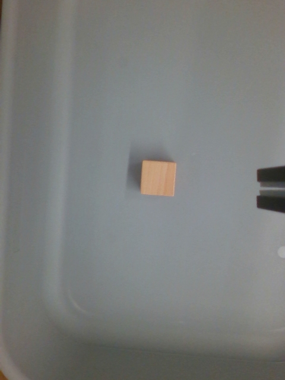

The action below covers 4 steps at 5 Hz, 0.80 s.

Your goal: Push wooden cube

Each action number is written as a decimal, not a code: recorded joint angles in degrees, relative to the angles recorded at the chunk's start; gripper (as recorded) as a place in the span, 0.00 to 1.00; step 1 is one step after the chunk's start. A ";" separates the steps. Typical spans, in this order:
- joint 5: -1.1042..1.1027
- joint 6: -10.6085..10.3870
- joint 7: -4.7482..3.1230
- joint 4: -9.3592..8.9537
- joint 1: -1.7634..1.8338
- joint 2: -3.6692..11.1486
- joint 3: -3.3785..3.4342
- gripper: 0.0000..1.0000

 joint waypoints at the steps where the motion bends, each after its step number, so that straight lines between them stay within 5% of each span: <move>1: 0.00 0.00 0.00 0.00 0.00 0.00 0.00 0.00; 4: -0.06 -2.30 0.38 -1.79 0.06 0.73 0.05 0.00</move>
